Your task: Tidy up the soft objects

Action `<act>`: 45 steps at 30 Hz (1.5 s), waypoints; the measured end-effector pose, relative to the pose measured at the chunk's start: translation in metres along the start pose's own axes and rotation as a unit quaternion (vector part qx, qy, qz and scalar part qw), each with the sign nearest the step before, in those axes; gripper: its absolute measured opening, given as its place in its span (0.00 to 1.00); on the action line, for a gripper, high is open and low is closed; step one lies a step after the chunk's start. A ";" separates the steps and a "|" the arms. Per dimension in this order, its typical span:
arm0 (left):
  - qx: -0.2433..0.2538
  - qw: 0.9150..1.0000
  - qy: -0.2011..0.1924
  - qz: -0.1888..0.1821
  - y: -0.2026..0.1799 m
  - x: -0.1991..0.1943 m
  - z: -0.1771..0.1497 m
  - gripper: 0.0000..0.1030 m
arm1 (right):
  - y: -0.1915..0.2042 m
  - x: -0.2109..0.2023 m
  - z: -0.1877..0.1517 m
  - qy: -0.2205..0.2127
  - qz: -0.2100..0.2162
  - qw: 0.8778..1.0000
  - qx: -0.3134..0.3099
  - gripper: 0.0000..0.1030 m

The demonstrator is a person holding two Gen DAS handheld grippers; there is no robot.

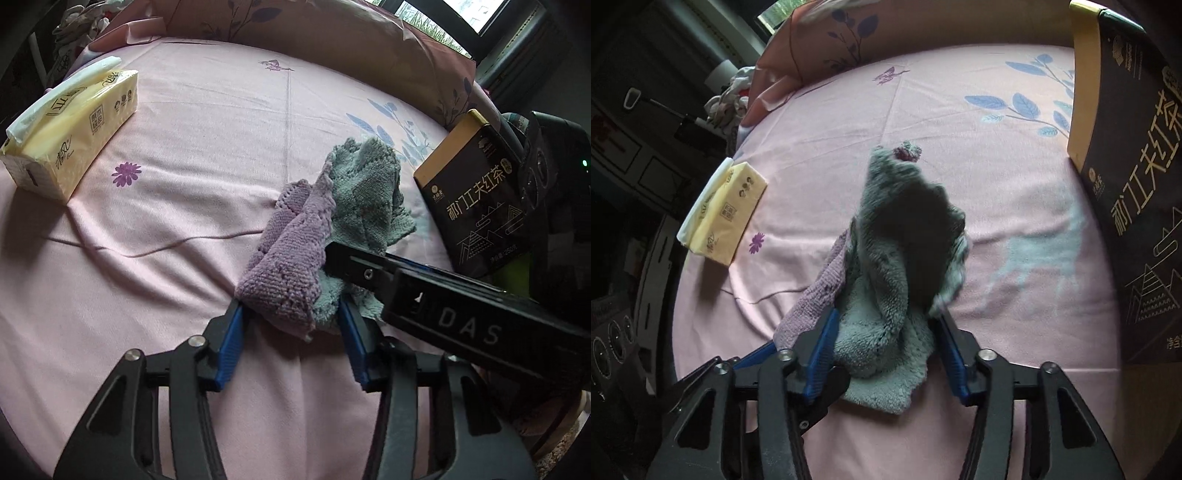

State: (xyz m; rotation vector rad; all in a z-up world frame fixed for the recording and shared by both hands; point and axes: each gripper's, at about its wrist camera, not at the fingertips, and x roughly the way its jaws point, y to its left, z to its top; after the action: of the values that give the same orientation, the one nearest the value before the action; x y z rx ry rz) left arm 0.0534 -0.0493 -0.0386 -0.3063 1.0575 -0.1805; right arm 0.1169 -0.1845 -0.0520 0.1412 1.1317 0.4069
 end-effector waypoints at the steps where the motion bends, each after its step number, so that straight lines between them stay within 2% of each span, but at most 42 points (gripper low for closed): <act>1: 0.002 1.000 -0.002 -0.004 -0.001 0.000 0.001 0.36 | 0.000 0.000 -0.001 -0.003 0.004 1.000 0.000 0.27; 2: 0.005 1.000 -0.003 -0.016 -0.002 -0.002 0.001 0.25 | -0.002 0.000 -0.001 0.001 0.022 1.000 0.008 0.16; 3: 0.005 1.000 -0.002 -0.025 -0.005 -0.003 0.002 0.20 | -0.003 -0.001 -0.003 0.006 0.035 0.999 0.017 0.15; 5: 0.028 0.999 -0.014 -0.029 -0.016 -0.014 0.002 0.19 | 0.001 -0.015 -0.007 -0.011 0.033 0.999 0.014 0.14; 8: 0.070 0.994 -0.069 -0.046 -0.044 -0.050 0.003 0.19 | 0.006 -0.065 -0.011 -0.067 0.039 0.997 0.004 0.14; 13: 0.129 0.975 -0.143 -0.107 -0.114 -0.105 0.009 0.19 | -0.008 -0.175 -0.022 -0.195 0.023 0.981 0.005 0.14; 17: 0.190 0.954 -0.175 -0.152 -0.179 -0.122 0.009 0.20 | -0.038 -0.241 -0.037 -0.277 -0.026 0.960 0.025 0.14; 22: 0.230 0.940 -0.163 -0.191 -0.244 -0.100 0.011 0.20 | -0.100 -0.275 -0.044 -0.320 -0.057 0.942 0.087 0.14; 24: 0.245 0.940 -0.140 -0.191 -0.267 -0.082 0.012 0.20 | -0.127 -0.276 -0.046 -0.318 -0.070 0.938 0.117 0.14; 29: 0.252 0.944 -0.100 -0.188 -0.299 -0.040 0.011 0.22 | -0.182 -0.267 -0.046 -0.298 -0.068 0.934 0.183 0.14; 31: 0.261 0.945 -0.088 -0.178 -0.307 -0.027 0.010 0.29 | -0.194 -0.264 -0.047 -0.294 -0.078 0.932 0.197 0.14; 33: 0.266 0.947 -0.081 -0.162 -0.312 -0.017 0.010 0.46 | -0.203 -0.259 -0.046 -0.285 -0.084 0.931 0.210 0.14; 34: 0.265 0.948 -0.079 -0.160 -0.313 -0.014 0.010 0.51 | -0.208 -0.257 -0.047 -0.279 -0.088 0.931 0.219 0.15; 35: 0.260 0.949 -0.079 -0.160 -0.312 -0.014 0.011 0.64 | -0.212 -0.256 -0.047 -0.272 -0.091 0.930 0.230 0.20; 36: 0.257 0.950 -0.081 -0.156 -0.310 -0.016 0.012 0.70 | -0.217 -0.256 -0.048 -0.269 -0.092 0.928 0.239 0.29; 37: 0.256 0.951 -0.086 -0.150 -0.309 -0.018 0.012 0.71 | -0.220 -0.257 -0.050 -0.271 -0.094 0.926 0.246 0.35; 39: 0.259 0.951 -0.095 -0.139 -0.311 -0.022 0.011 0.88 | -0.221 -0.263 -0.055 -0.282 -0.103 0.920 0.253 0.60; 41: 0.262 0.949 -0.108 -0.140 -0.310 -0.029 0.010 0.96 | -0.217 -0.272 -0.059 -0.297 -0.106 0.915 0.251 0.74; 42: 0.260 0.948 -0.115 -0.142 -0.310 -0.033 0.009 0.99 | -0.214 -0.277 -0.061 -0.306 -0.107 0.913 0.248 0.77; 45: 0.256 0.947 -0.118 -0.150 -0.308 -0.042 0.009 0.99 | -0.199 -0.289 -0.064 -0.327 -0.128 0.907 0.233 0.82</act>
State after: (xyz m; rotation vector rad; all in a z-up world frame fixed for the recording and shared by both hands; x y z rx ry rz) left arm 0.0411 -0.3256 0.1029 -0.0120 0.6881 -0.6652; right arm 0.0033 -0.4851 0.1041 0.5046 0.5455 -0.1581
